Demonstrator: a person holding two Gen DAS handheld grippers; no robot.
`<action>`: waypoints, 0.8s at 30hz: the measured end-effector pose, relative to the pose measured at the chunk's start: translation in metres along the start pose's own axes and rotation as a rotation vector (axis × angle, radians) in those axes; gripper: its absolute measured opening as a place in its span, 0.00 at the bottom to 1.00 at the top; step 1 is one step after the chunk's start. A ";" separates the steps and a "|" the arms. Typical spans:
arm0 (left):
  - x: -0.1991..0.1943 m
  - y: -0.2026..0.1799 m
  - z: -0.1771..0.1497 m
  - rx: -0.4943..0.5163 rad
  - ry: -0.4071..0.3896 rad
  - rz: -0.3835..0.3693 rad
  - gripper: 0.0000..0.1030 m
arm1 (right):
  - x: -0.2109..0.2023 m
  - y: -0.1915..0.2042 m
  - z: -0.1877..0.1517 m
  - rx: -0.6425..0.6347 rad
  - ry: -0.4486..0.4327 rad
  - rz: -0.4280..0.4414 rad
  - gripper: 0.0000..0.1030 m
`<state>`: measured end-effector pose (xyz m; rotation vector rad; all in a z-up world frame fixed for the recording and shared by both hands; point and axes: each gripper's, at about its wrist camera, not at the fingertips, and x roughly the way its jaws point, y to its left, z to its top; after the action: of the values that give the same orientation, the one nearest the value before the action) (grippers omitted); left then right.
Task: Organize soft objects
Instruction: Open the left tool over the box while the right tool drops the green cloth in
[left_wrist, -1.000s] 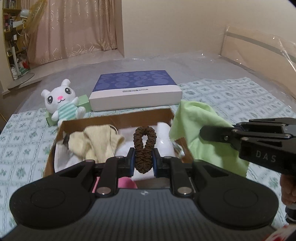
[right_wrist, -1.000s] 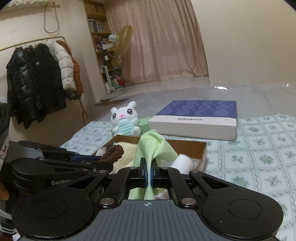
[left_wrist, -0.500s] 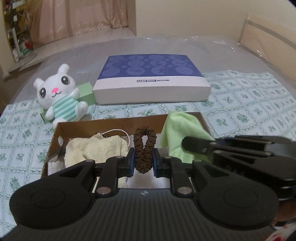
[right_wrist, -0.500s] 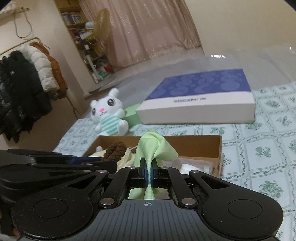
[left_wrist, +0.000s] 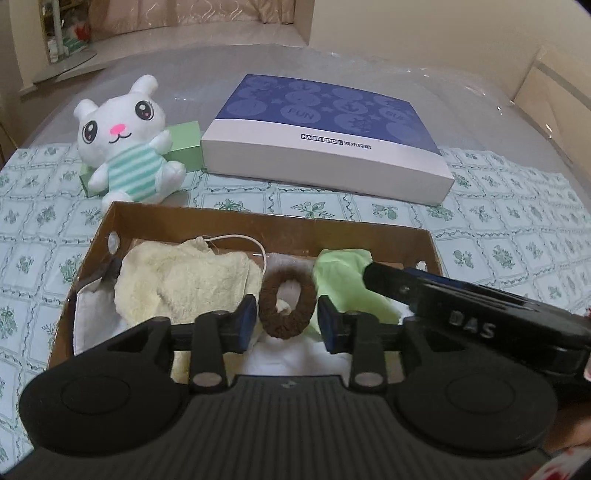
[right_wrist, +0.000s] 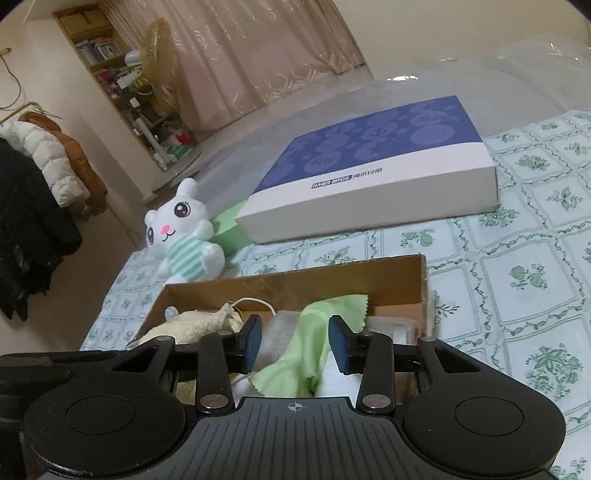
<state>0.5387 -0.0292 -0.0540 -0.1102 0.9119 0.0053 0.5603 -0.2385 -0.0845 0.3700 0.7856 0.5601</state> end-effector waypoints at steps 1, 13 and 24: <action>-0.001 0.000 0.000 0.005 -0.003 0.000 0.38 | -0.003 0.001 -0.001 -0.013 0.002 -0.006 0.39; -0.015 0.000 -0.004 0.017 -0.016 0.000 0.40 | -0.021 0.019 -0.012 -0.117 0.021 -0.055 0.39; -0.045 0.003 -0.015 0.016 -0.036 -0.022 0.40 | -0.052 0.030 -0.021 -0.096 0.003 -0.061 0.39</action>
<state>0.4989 -0.0259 -0.0276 -0.1050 0.8749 -0.0208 0.5046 -0.2431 -0.0543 0.2562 0.7674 0.5396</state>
